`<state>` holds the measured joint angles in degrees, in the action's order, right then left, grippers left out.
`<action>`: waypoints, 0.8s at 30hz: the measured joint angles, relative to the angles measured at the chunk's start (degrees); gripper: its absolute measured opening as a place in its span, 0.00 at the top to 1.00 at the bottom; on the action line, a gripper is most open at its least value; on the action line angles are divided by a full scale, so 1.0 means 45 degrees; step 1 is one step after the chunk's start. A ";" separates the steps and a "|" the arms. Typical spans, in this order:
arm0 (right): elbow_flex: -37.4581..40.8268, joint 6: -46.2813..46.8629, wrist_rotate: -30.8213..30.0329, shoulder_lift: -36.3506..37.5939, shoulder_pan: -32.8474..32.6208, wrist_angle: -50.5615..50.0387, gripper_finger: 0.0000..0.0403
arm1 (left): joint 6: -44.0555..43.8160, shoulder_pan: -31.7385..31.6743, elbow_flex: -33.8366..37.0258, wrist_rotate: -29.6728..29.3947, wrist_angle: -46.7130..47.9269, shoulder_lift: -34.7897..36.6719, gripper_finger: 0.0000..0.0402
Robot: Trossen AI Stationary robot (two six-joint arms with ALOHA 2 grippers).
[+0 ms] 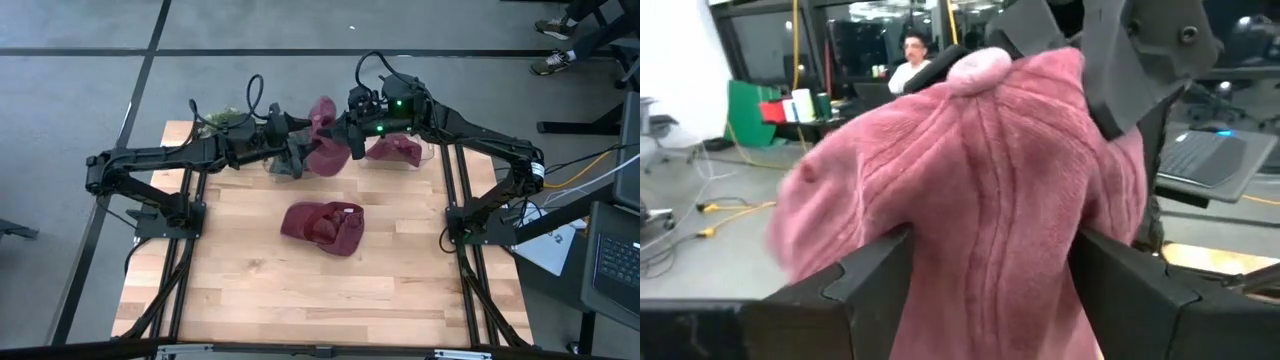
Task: Pick & Place hat
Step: Put the bottom red cap on the red cap in the right transparent bin
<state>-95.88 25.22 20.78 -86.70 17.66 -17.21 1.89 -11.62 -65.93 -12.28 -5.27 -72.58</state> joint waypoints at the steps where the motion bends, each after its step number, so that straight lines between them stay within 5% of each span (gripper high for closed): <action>1: 0.0000 0.0010 0.0000 0.0000 -0.0018 0.0054 0.99 | -0.0003 0.0000 0.0010 0.0086 -0.0141 -0.0074 0.36; 7: 0.0000 0.0259 0.0058 0.0000 -0.0031 0.0305 0.99 | 0.0300 0.0087 0.0010 -0.0208 -0.0580 -0.0389 0.47; 15: 0.0000 0.0008 0.0066 0.0000 -0.0031 0.0266 0.99 | 0.1060 0.0083 0.0010 -0.0318 -0.0508 -0.0291 0.94; 24: 0.0000 -0.1581 0.1420 0.0123 0.0259 -0.0563 0.91 | 0.2039 0.0083 0.0007 0.1105 0.1768 0.0245 0.99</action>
<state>-95.88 18.11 27.17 -86.14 18.82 -19.74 11.06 -11.25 -65.90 -7.31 2.69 -71.47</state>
